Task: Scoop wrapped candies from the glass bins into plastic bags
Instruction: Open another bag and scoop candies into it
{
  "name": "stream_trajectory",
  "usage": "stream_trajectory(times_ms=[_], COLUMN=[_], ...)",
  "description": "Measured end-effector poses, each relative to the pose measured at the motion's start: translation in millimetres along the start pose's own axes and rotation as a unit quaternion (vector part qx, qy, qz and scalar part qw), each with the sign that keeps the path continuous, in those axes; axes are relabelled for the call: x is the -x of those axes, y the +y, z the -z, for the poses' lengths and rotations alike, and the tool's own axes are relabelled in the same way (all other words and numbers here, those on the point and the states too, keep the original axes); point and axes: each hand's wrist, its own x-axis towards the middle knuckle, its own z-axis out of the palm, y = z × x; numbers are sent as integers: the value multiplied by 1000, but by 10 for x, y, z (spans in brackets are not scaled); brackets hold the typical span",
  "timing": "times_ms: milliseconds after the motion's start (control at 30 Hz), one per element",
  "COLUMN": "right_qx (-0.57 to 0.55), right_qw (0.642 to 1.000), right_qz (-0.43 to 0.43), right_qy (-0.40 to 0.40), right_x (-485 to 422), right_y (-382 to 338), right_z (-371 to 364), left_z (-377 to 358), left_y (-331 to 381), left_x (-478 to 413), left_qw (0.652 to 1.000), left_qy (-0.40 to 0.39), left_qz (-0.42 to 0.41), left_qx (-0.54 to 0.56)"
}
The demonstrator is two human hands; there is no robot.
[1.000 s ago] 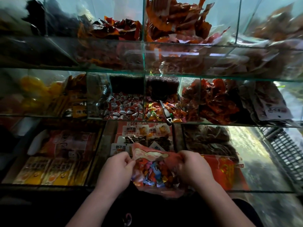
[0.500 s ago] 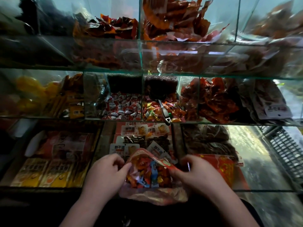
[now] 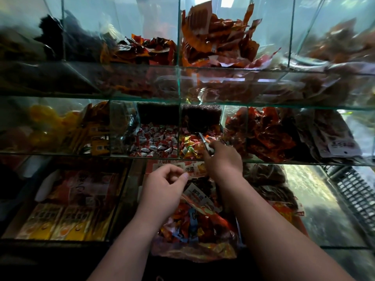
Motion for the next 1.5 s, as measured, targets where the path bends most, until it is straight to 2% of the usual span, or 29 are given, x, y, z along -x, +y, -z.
stream_trajectory(times_ms=[100, 167, 233, 333, 400, 467, 567, 633, 767, 833, 867, 967, 1033, 1100, 1167, 1233, 1300, 1367, 1433, 1500], right_qx=[-45, -84, -114, -165, -196, -210, -287, -345, -320, -363, -374, -331, -336, -347, -347, -346, -398, -487, -505, -489], right_qw=[995, 983, 968, 949, 932, 912, 890, 886, 924, 915, 912, 922, 922, 919, 920, 919, 899, 865, 858, 866], right_qz=[28, 53, 89, 118, 128, 149, 158, 127, 56, 31, 35, 101, 112, 114, 121, 144, 139, 96, 91, 102], right_qy=[87, 152, 206, 240, 275, 319, 317, 282, 204, 170, 166, 173, 158, 148, 133, 127, 115, 72, 41, 1], right_x=[59, 168, 332, 596, 723, 822, 884, 858, 720, 717, 746, 912, 1023, 1126, 1209, 1271, 1320, 1376, 1434, 1504], right_y=[121, 146, 83, 5, 38, 93, 139, 156, 171, 159, 172, 236, 296, 329, 328, 291, 258, 233, 249, 298], right_z=[145, 302, 457, 645, 744, 799, 832, 861, 871, 869, 888, 1045, 1150, 1231, 1300, 1356, 1386, 1441, 1530, 1608], left_z=[2, -83, -256, -498, -612, -678, -771, -843, -910, -888, -860, -707, -570, -461, -398, -382, -358, -275, -155, -42], left_y=[-27, 89, 257, 501, 596, 617, 615, 631, 663, 663, 649, 488, 343, 211, 160, 168, 200, 195, 132, 32], left_x=[-90, -192, -356, -639, -766, -804, -748, -657, -520, -478, -448, -306, -198, -129, -101, -76, -26, 35, 115, 243], left_qw=[998, 980, 937, 875, 808, 757, 718, 711, 722, 729, 745, 831, 884, 925, 934, 941, 973, 977, 976, 983], left_qy=[-1, -36, -91, -170, -196, -204, -218, -229, -262, -281, -286, -276, -215, -89, 4, 49, 119, 191, 199, 176], left_qz=[44, 121, 209, 295, 347, 386, 392, 363, 295, 278, 269, 227, 211, 199, 199, 173, 90, 34, 42, 48], left_qx=[47, 157, 264, 345, 433, 485, 533, 557, 568, 558, 539, 425, 358, 311, 297, 287, 176, 88, 81, 11])
